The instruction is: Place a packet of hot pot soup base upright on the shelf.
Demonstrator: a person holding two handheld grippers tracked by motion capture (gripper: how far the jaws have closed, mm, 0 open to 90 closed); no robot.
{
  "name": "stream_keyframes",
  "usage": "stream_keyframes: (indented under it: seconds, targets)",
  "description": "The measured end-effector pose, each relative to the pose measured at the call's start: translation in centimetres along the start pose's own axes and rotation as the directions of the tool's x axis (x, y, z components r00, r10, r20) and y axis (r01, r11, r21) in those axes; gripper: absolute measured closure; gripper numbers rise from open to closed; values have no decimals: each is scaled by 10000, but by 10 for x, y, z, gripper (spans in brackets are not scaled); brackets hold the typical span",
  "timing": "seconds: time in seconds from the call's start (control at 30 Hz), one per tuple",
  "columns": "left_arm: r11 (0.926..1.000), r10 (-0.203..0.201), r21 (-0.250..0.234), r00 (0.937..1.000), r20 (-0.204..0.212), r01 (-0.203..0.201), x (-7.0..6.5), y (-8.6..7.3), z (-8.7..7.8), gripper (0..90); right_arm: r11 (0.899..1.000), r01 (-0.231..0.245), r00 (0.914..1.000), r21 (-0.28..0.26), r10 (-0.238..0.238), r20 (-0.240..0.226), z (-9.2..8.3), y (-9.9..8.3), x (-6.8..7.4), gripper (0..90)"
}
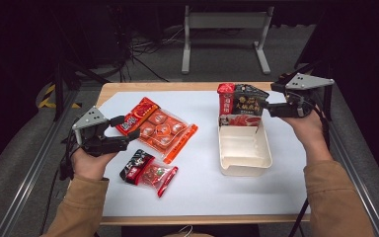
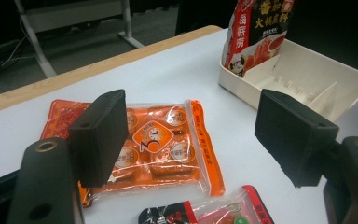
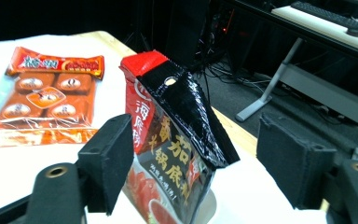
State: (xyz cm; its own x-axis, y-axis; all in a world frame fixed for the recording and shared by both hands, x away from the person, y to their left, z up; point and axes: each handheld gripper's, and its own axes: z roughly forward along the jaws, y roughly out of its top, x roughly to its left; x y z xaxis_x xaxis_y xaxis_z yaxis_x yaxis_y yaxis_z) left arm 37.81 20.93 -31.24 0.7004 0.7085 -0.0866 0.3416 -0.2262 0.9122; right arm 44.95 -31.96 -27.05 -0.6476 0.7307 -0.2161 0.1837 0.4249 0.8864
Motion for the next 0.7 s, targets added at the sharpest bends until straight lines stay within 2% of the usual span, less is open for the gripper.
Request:
stream_keyframes:
  seconds: [0.13, 0.27, 0.4, 0.47, 0.7]
  targets:
    - [10000, -42, -32, 10000, 19, 42, 3, 2, 3, 261, 9999, -78, 9998, -143, 81, 198, -15, 2, 7, 233]
    - [10000, -72, -23, 10000, 28, 72, 7, 3, 5, 261, 9996, -241, 9997, -173, 243, 96, -27, 2, 15, 223]
    - [10000, -66, -41, 10000, -3, 66, 8, 3, 7, 257, 9990, -285, 9995, -347, 280, -143, -38, 2, 26, 223]
    - [9999, -19, -170, 9999, 127, 22, 11, 3, 7, 253, 9984, -328, 9991, -450, 316, -272, -41, 1, 30, 223]
    - [9997, 100, -246, 9998, 166, -96, 16, 4, 8, 243, 9946, -688, 9955, -781, 633, -711, -48, -8, 41, 223]
